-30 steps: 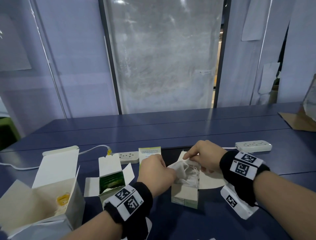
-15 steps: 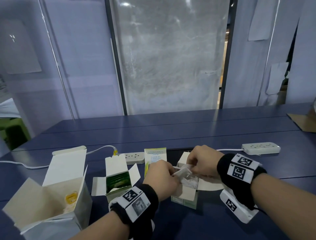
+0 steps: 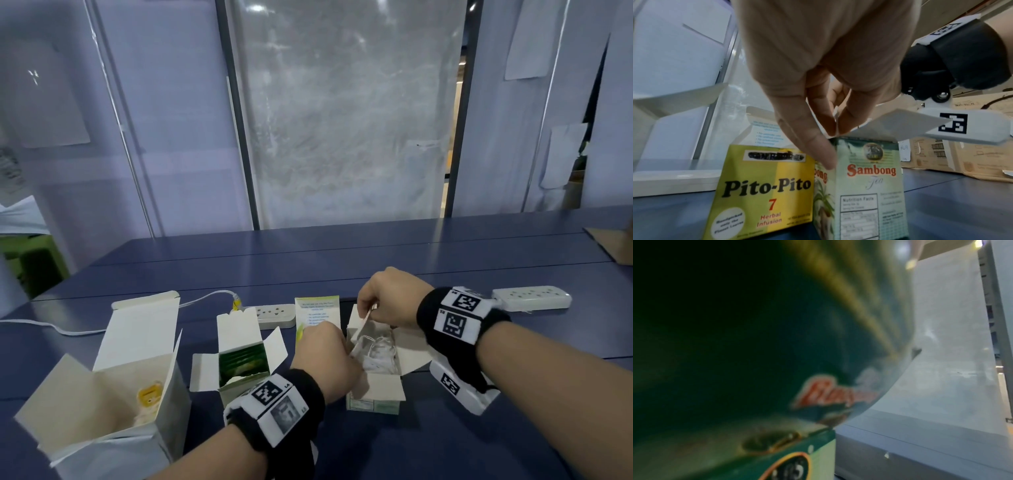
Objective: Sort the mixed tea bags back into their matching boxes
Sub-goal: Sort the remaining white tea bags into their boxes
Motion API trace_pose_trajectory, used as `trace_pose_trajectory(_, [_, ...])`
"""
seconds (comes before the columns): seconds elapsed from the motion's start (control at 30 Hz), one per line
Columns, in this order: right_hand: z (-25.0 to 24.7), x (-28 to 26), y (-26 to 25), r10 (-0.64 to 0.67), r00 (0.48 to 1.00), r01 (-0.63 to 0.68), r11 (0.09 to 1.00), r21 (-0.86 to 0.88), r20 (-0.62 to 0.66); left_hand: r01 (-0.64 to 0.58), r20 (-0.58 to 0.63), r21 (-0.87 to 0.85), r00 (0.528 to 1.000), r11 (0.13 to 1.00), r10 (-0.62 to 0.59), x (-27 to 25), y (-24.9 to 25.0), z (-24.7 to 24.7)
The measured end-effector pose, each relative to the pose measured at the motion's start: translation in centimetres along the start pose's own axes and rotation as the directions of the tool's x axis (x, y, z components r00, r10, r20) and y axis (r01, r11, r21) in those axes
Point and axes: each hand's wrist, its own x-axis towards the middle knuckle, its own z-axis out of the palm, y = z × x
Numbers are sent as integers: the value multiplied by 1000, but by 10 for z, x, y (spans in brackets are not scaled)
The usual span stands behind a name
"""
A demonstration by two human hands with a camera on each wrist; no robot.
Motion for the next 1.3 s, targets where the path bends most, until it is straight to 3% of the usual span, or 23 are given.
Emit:
trace_pose_trajectory(0.3, [13,15,-3,34,996,-12,966,258,-80,35,48,16,998,999,-36,0,-4,-5])
trace_pose_trajectory(0.43, [17,16,-2,45,999,-38,977,212,-29,51,90,-64,995,997,-45,1,-8,-8])
trace_pose_trajectory(0.63, [30,13,-13,56,995,-56,998,0,78,67,109,-153,993,986,-50,3,-12,-9])
trace_pose_trajectory(0.8, [33,11,-15,8,977,9,997,-78,215,99,126,-240,990,966,-71,2,-18,-11])
trace_pose_trajectory(0.87, [30,8,-12,9,979,0,999,-46,202,106,125,-234,989,966,-79,2,-18,-10])
trace_pose_trajectory(1.0, [24,-8,-1,86,996,-87,996,17,26,136,158,-229,982,964,-101,3,-17,-9])
trace_pose_trajectory(1.1, [31,-20,1,141,986,-140,990,-18,89,143,206,-203,973,969,-101,5,-12,-9])
trace_pose_trajectory(1.3, [48,-20,-3,178,978,-178,984,-3,110,119,130,-193,987,974,-95,7,-12,-10])
